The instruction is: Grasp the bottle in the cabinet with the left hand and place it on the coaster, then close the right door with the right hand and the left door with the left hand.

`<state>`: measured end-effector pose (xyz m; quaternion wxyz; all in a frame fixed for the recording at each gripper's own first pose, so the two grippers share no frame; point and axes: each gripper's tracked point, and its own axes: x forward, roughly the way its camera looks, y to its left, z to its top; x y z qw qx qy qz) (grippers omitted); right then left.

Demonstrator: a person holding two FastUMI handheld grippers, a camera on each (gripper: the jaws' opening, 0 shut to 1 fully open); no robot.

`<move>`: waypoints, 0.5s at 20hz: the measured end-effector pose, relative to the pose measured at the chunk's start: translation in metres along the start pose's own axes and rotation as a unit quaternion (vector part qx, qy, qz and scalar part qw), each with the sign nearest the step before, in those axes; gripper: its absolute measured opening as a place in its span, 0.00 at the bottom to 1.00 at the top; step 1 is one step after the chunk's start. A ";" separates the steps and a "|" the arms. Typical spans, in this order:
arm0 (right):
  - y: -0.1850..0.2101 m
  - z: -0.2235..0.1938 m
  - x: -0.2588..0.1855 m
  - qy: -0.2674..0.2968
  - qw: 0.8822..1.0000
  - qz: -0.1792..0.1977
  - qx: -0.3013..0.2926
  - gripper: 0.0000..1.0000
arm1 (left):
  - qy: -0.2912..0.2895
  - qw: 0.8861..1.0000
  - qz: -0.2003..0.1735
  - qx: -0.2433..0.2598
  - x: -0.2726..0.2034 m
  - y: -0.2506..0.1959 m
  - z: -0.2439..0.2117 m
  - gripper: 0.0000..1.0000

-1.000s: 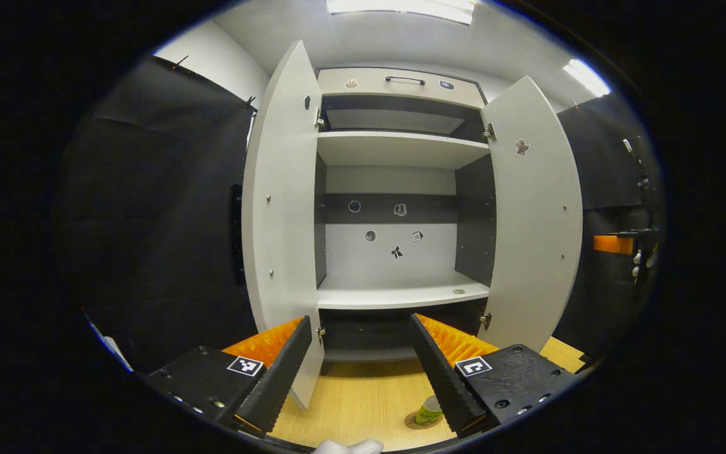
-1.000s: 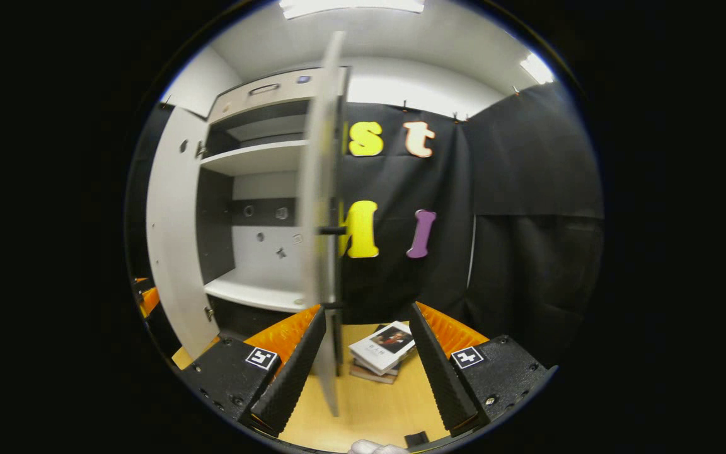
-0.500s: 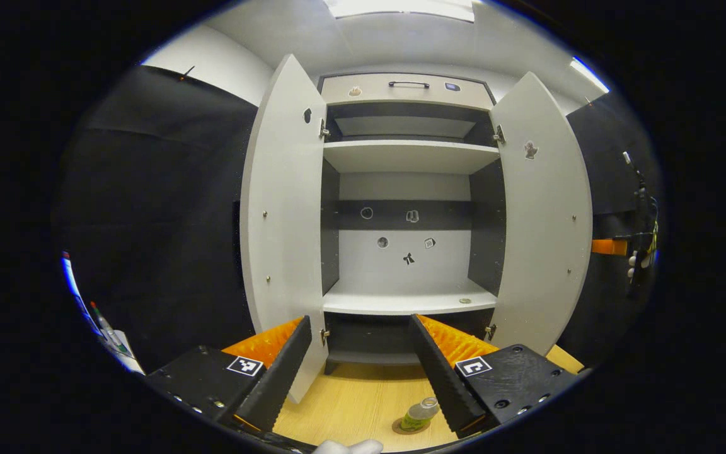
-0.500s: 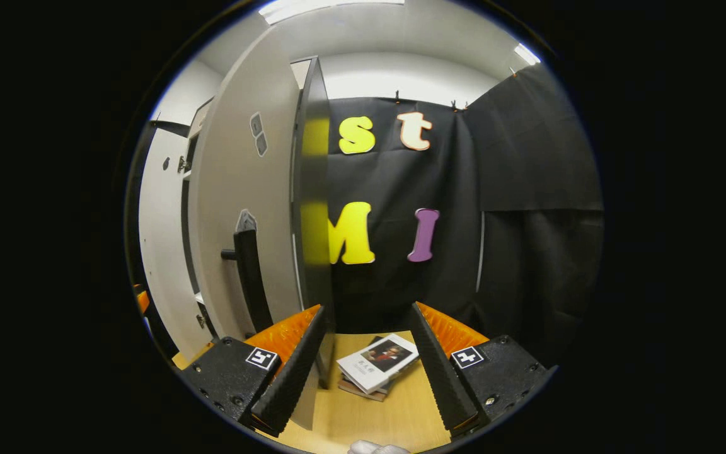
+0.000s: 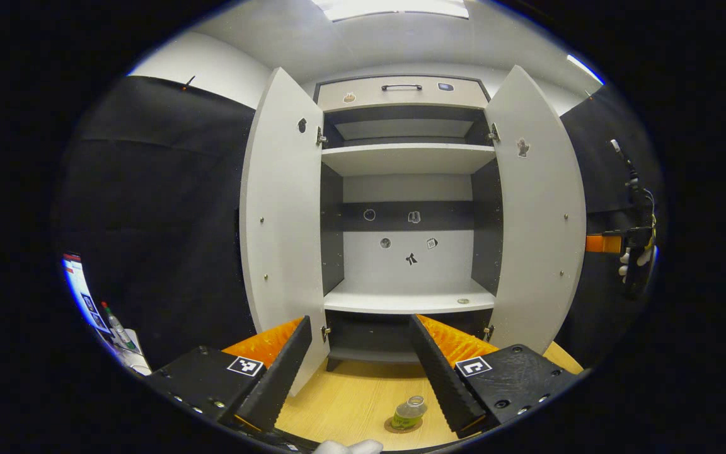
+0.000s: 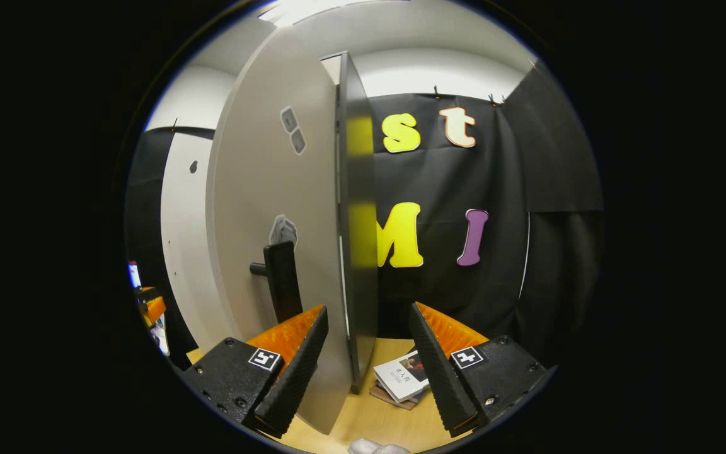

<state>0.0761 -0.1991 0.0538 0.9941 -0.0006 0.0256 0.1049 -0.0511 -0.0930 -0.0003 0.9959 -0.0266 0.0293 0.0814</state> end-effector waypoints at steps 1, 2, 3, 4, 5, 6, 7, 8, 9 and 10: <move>0.002 -0.001 0.001 0.002 1.000 0.002 0.002 0.81 | -0.001 1.000 0.007 0.002 -0.002 0.001 0.000 0.95; 0.003 -0.001 0.001 0.005 1.000 0.003 0.005 0.81 | 0.000 1.000 0.012 0.002 -0.002 0.002 0.000 0.95; 0.005 -0.001 0.002 0.006 1.000 0.004 0.008 0.81 | 0.002 1.000 0.014 0.000 -0.002 0.002 -0.001 0.95; 0.007 0.000 0.003 0.005 1.000 0.004 0.009 0.81 | 0.004 1.000 0.015 -0.001 -0.001 0.002 -0.002 0.95; 0.010 0.000 0.003 0.005 1.000 0.004 0.010 0.81 | 0.007 1.000 0.014 0.000 -0.001 0.003 -0.003 0.95; 0.014 -0.001 0.004 0.004 1.000 0.007 0.010 0.81 | 0.009 1.000 0.014 0.002 -0.001 0.004 -0.004 0.95; 0.022 -0.001 0.002 0.005 1.000 0.011 0.009 0.81 | 0.010 1.000 0.014 0.004 -0.001 0.005 -0.005 0.95; 0.029 -0.002 0.002 0.006 1.000 0.015 0.008 0.81 | 0.010 1.000 0.013 0.003 0.000 0.005 -0.005 0.95; 0.035 -0.003 0.002 0.007 1.000 0.018 0.008 0.81 | 0.009 1.000 0.011 0.001 0.000 0.006 -0.005 0.95; 0.042 -0.003 0.004 0.008 1.000 0.020 0.008 0.81 | 0.008 1.000 0.010 0.000 0.001 0.010 -0.005 0.95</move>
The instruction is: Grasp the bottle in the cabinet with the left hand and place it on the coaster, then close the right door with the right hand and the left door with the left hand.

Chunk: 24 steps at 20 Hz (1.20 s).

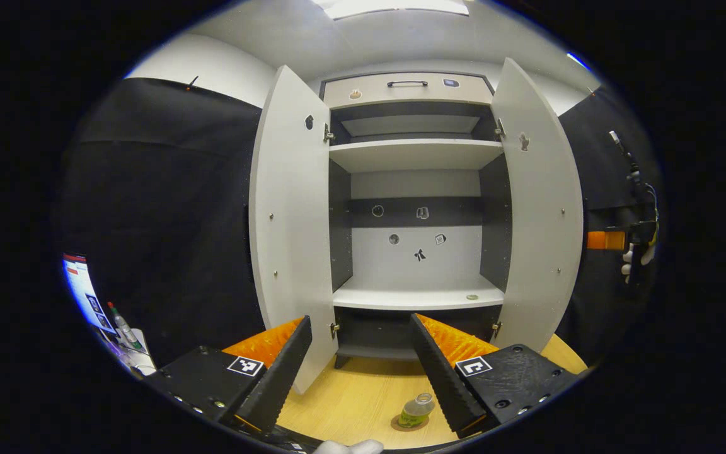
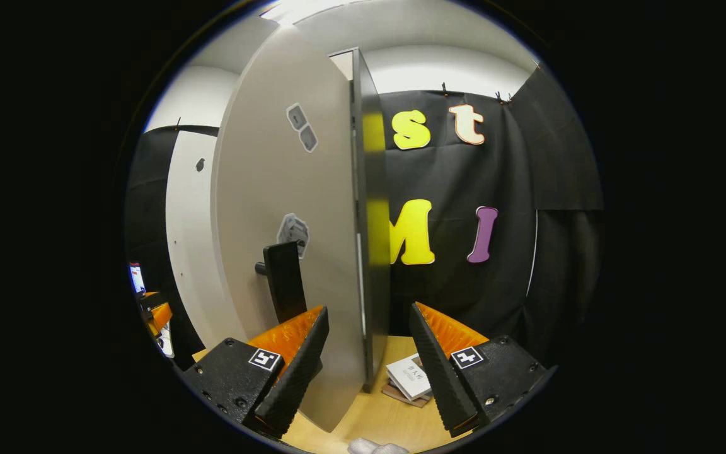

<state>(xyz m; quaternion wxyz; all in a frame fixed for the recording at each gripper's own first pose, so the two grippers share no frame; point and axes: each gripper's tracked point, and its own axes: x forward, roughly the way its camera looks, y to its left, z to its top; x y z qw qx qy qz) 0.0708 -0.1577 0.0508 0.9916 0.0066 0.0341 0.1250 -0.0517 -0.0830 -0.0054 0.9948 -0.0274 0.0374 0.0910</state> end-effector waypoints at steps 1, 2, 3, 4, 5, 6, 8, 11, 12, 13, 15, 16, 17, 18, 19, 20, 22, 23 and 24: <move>0.007 0.000 0.002 0.001 1.000 0.001 -0.001 0.81 | -0.002 1.000 -0.001 0.001 0.002 0.006 0.001 0.95; 0.013 0.000 0.004 0.000 1.000 0.000 -0.003 0.81 | -0.003 1.000 -0.002 0.002 0.003 0.010 0.002 0.95; 0.019 -0.001 0.006 0.001 1.000 -0.002 -0.005 0.81 | -0.004 1.000 -0.003 0.002 0.004 0.014 0.002 0.95; 0.025 0.000 0.008 0.001 1.000 -0.003 -0.005 0.81 | -0.005 1.000 -0.005 0.002 0.004 0.018 0.002 0.95; 0.032 -0.001 0.010 0.002 1.000 -0.004 -0.005 0.81 | -0.005 1.000 -0.006 0.002 0.006 0.024 0.002 0.95; 0.039 -0.001 0.013 0.002 1.000 -0.004 -0.004 0.81 | -0.005 1.000 -0.005 0.001 0.008 0.030 0.002 0.95; 0.054 -0.002 0.019 0.003 1.000 -0.001 -0.003 0.81 | -0.004 1.000 -0.009 -0.001 0.011 0.041 0.000 0.95; 0.079 -0.003 0.034 -0.003 1.000 0.004 -0.003 0.81 | -0.001 1.000 -0.013 -0.004 0.017 0.055 -0.004 0.90; 0.087 -0.005 0.039 -0.005 1.000 0.004 -0.003 0.81 | -0.002 1.000 -0.014 -0.004 0.018 0.059 -0.005 0.95; 0.096 -0.009 0.044 -0.003 1.000 0.007 -0.002 0.81 | -0.001 1.000 -0.016 -0.003 0.020 0.063 -0.006 0.95; 0.115 -0.013 0.048 -0.001 1.000 0.018 0.004 0.81 | -0.001 1.000 -0.017 -0.002 0.024 0.071 -0.007 0.95; 0.119 -0.013 0.048 -0.003 1.000 0.018 0.007 0.81 | -0.002 1.000 -0.019 -0.003 0.025 0.075 -0.008 0.90; 0.123 -0.012 0.047 -0.005 1.000 0.017 0.006 0.81 | -0.003 1.000 -0.020 -0.004 0.028 0.079 -0.008 0.95; 0.124 -0.012 0.046 -0.005 1.000 0.015 0.003 0.81 | -0.004 1.000 -0.021 -0.006 0.030 0.083 -0.008 0.95; 0.124 -0.015 0.046 -0.002 1.000 0.010 0.000 0.81 | -0.004 1.000 -0.023 -0.007 0.032 0.087 -0.009 0.95; 0.125 -0.016 0.046 0.000 1.000 0.006 0.000 0.81 | -0.004 1.000 -0.023 -0.006 0.035 0.092 -0.009 0.95; 0.129 -0.020 0.042 0.004 1.000 0.001 0.004 0.81 | -0.007 1.000 -0.024 -0.007 0.038 0.103 -0.009 0.95; 0.131 -0.023 0.038 0.005 1.000 -0.002 0.007 0.81 | -0.009 1.000 -0.025 -0.007 0.041 0.108 -0.006 0.95; 0.133 -0.025 0.036 0.006 1.000 -0.004 0.009 0.81 | -0.011 1.000 -0.025 -0.007 0.043 0.115 -0.004 0.95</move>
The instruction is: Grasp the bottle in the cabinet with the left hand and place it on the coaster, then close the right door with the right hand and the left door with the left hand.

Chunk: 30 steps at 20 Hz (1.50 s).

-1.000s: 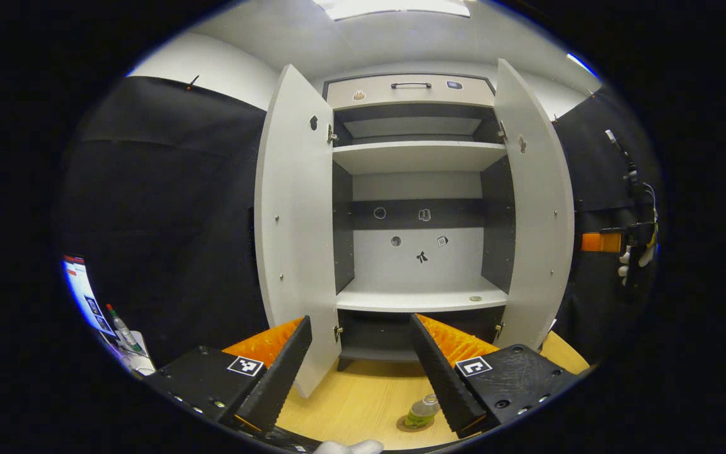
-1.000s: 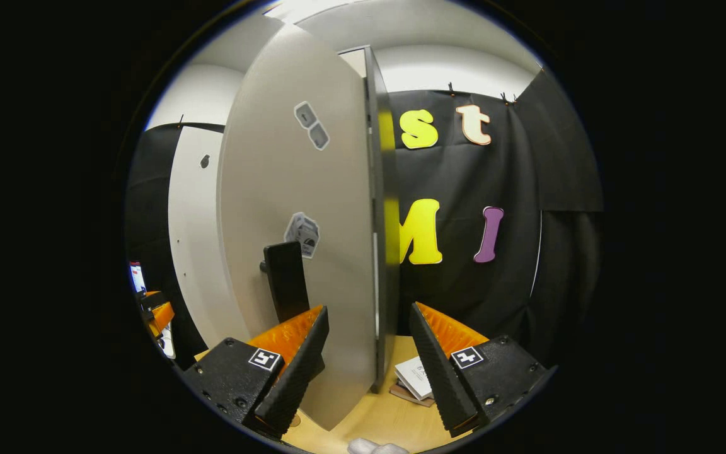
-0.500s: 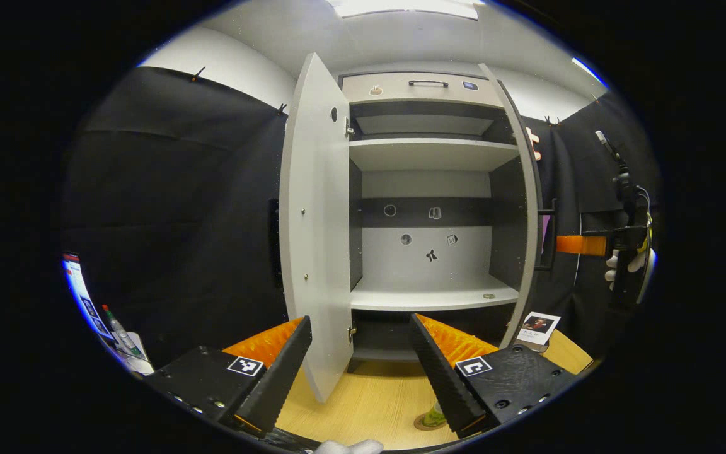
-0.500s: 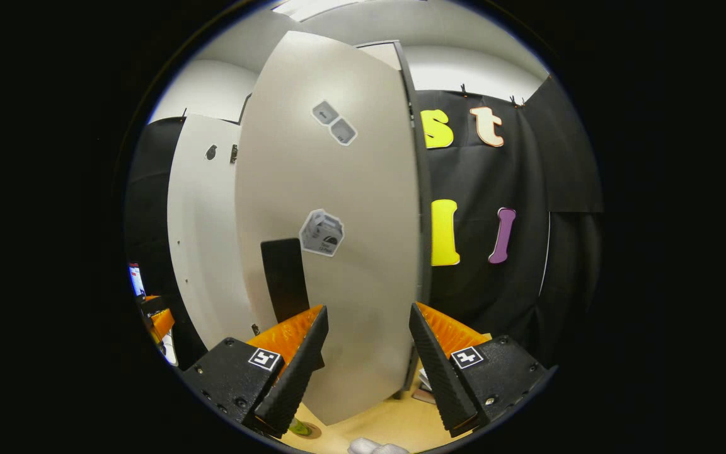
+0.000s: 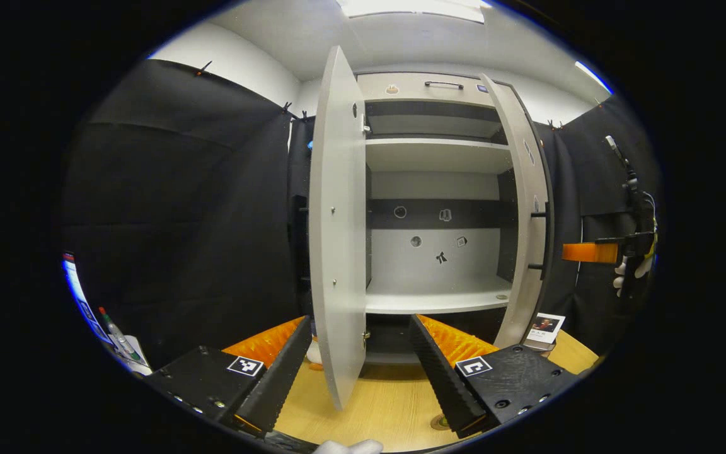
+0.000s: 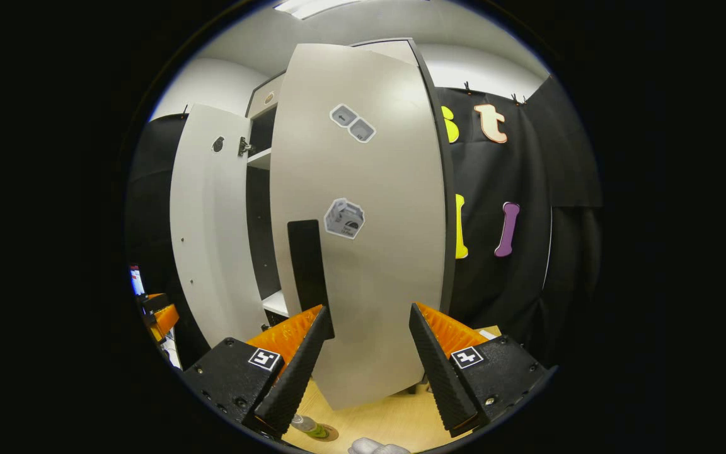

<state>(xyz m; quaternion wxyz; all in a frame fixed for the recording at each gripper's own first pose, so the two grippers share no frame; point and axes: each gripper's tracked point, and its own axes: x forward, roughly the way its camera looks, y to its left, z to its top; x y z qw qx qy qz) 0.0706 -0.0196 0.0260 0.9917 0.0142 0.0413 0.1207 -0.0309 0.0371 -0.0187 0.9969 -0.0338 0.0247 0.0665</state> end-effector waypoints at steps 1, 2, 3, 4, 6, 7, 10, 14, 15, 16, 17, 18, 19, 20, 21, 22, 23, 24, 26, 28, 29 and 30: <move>0.003 -0.003 -0.003 0.001 1.000 -0.002 0.001 0.81 | -0.002 1.000 0.001 0.002 0.002 0.007 0.002 0.95; 0.006 -0.005 -0.007 0.002 1.000 -0.005 0.001 0.81 | -0.004 1.000 0.004 0.003 0.006 0.016 0.004 0.95; 0.008 -0.008 -0.011 0.004 1.000 -0.009 0.000 0.81 | -0.006 1.000 0.005 0.005 0.010 0.025 0.005 0.95; 0.010 -0.009 -0.014 0.004 1.000 -0.012 0.000 0.81 | -0.006 1.000 0.007 0.008 0.015 0.033 0.007 0.95; 0.012 -0.015 -0.020 0.006 1.000 -0.020 0.004 0.81 | -0.008 1.000 0.017 0.016 0.023 0.058 0.010 0.95; 0.015 -0.019 -0.023 0.007 1.000 -0.023 0.008 0.81 | -0.012 1.000 0.022 0.015 0.025 0.069 0.012 0.95; 0.021 -0.030 -0.032 0.018 0.999 -0.029 0.019 0.81 | -0.025 0.999 0.040 0.012 0.040 0.104 0.026 0.99; 0.023 -0.037 -0.044 0.028 0.999 -0.044 0.018 0.81 | -0.050 0.995 0.073 0.035 0.062 0.153 0.048 0.95; 0.024 -0.038 -0.048 0.029 0.998 -0.047 0.017 0.81 | -0.056 0.995 0.076 0.039 0.069 0.161 0.053 0.95; 0.024 -0.038 -0.050 0.030 0.998 -0.050 0.015 0.81 | -0.060 0.994 0.079 0.039 0.076 0.165 0.057 0.95; 0.025 -0.037 -0.054 0.031 0.998 -0.054 0.013 0.81 | -0.060 0.995 0.076 0.037 0.080 0.166 0.059 0.95; 0.026 -0.037 -0.057 0.031 0.998 -0.057 0.010 0.81 | -0.059 0.995 0.074 0.034 0.087 0.168 0.060 0.91; 0.026 -0.037 -0.060 0.031 0.998 -0.062 0.007 0.81 | -0.060 0.995 0.073 0.030 0.092 0.173 0.061 0.95; 0.025 -0.036 -0.063 0.030 0.997 -0.065 0.004 0.81 | -0.062 0.995 0.069 0.026 0.098 0.173 0.064 0.95; 0.027 -0.038 -0.065 0.032 0.997 -0.067 0.002 0.81 | -0.060 0.996 0.066 0.023 0.106 0.175 0.065 0.95; 0.028 -0.039 -0.066 0.035 0.997 -0.067 0.003 0.81 | -0.057 0.996 0.061 0.020 0.114 0.174 0.065 0.95; 0.029 -0.041 -0.068 0.037 0.997 -0.066 0.004 0.81 | -0.053 0.997 0.056 0.018 0.120 0.172 0.064 0.91; 0.029 -0.041 -0.069 0.039 0.997 -0.066 0.005 0.81 | -0.050 0.997 0.051 0.020 0.127 0.169 0.063 0.95; 0.027 -0.042 -0.071 0.040 0.997 -0.067 0.005 0.81 | -0.039 0.998 0.034 0.033 0.133 0.159 0.060 0.95; 0.026 -0.044 -0.072 0.041 0.997 -0.065 0.008 0.81 | -0.039 0.998 0.034 0.047 0.134 0.154 0.064 0.93; 0.026 -0.045 -0.072 0.041 0.997 -0.062 0.011 0.81 | -0.036 0.997 0.034 0.051 0.136 0.155 0.064 0.90; 0.026 -0.045 -0.071 0.043 0.997 -0.060 0.012 0.81 | -0.036 0.998 0.032 0.049 0.136 0.153 0.064 0.88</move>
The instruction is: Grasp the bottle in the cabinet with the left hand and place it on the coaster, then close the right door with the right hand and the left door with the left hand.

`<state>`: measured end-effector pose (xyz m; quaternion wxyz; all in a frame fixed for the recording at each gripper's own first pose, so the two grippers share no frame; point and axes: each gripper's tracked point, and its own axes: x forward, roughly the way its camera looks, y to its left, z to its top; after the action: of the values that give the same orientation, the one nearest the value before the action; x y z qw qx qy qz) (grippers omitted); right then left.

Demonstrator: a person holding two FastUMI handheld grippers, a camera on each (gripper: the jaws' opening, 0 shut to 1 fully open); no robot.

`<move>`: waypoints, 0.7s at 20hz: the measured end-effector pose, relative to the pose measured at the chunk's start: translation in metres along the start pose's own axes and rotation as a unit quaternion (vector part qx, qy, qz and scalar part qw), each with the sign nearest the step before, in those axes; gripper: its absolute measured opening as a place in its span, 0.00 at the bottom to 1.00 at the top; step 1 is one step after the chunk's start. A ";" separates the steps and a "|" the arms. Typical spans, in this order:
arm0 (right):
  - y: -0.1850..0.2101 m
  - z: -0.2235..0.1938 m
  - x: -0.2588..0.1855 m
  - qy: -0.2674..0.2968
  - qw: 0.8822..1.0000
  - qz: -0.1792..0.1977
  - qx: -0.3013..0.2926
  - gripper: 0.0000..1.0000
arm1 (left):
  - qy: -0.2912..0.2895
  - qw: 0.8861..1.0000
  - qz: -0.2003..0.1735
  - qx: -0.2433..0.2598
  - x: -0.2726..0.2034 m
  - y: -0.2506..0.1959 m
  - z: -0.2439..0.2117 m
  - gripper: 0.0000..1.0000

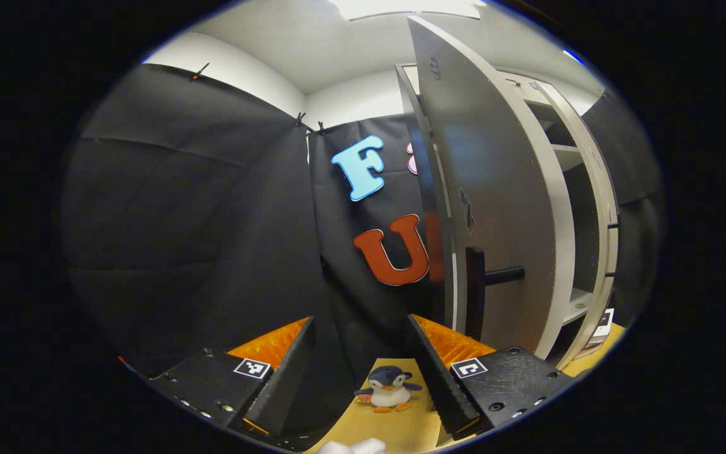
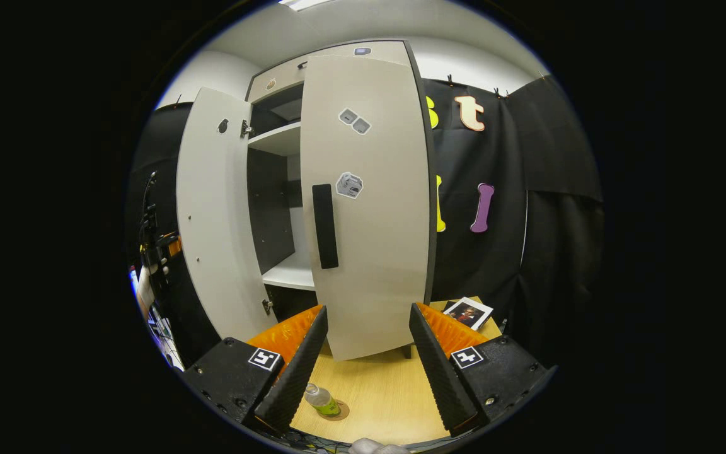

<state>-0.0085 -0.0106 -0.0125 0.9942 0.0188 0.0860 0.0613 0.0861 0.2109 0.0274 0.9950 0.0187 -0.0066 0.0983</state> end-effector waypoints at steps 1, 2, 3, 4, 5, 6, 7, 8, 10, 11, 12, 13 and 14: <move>-0.001 -0.002 0.001 0.003 1.000 0.002 0.001 0.81 | 0.003 1.000 -0.004 -0.003 0.000 -0.001 -0.003 0.88; -0.002 -0.002 0.001 0.003 1.000 0.004 0.002 0.81 | 0.004 1.000 -0.010 -0.005 0.000 -0.004 -0.002 0.88; -0.003 -0.002 0.001 0.002 1.000 0.004 0.002 0.81 | 0.004 1.000 -0.012 -0.006 -0.001 -0.008 -0.002 0.87; -0.005 -0.002 0.002 0.002 1.000 0.002 0.002 0.81 | 0.004 1.000 -0.013 -0.005 -0.004 -0.012 -0.001 0.87; -0.005 -0.002 0.002 0.002 1.000 0.003 0.003 0.81 | 0.002 1.000 -0.014 -0.005 -0.006 -0.016 -0.001 0.87; -0.005 -0.003 0.003 0.004 1.000 0.005 0.004 0.81 | 0.002 1.000 -0.016 -0.006 -0.008 -0.023 0.000 0.87; -0.005 -0.003 0.003 0.004 1.000 0.007 0.002 0.81 | 0.000 1.000 -0.022 -0.007 -0.009 -0.028 0.000 0.87; -0.007 -0.002 0.003 0.003 1.000 0.006 -0.002 0.81 | 0.000 1.000 -0.029 -0.009 -0.010 -0.037 0.001 0.86; -0.011 -0.001 0.004 0.003 1.000 0.005 -0.004 0.81 | -0.004 0.999 -0.043 -0.009 -0.011 -0.054 0.005 0.87; -0.010 -0.001 0.004 0.003 1.000 0.005 -0.003 0.81 | -0.004 0.999 -0.049 -0.011 -0.011 -0.062 0.005 0.87; -0.011 0.001 0.003 0.003 1.000 0.004 -0.003 0.81 | -0.006 0.998 -0.056 -0.014 -0.011 -0.073 0.006 0.87; -0.014 0.001 0.002 0.002 1.000 0.002 -0.004 0.81 | -0.008 0.998 -0.064 -0.017 -0.011 -0.083 0.006 0.87; -0.017 0.002 0.001 0.002 1.000 -0.001 -0.006 0.81 | -0.011 0.997 -0.075 -0.019 -0.010 -0.094 0.007 0.87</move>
<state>-0.0053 -0.0269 -0.0114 0.9943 0.0131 0.0873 0.0604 0.0947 0.1169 0.0312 0.9996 0.0011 -0.0178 0.0226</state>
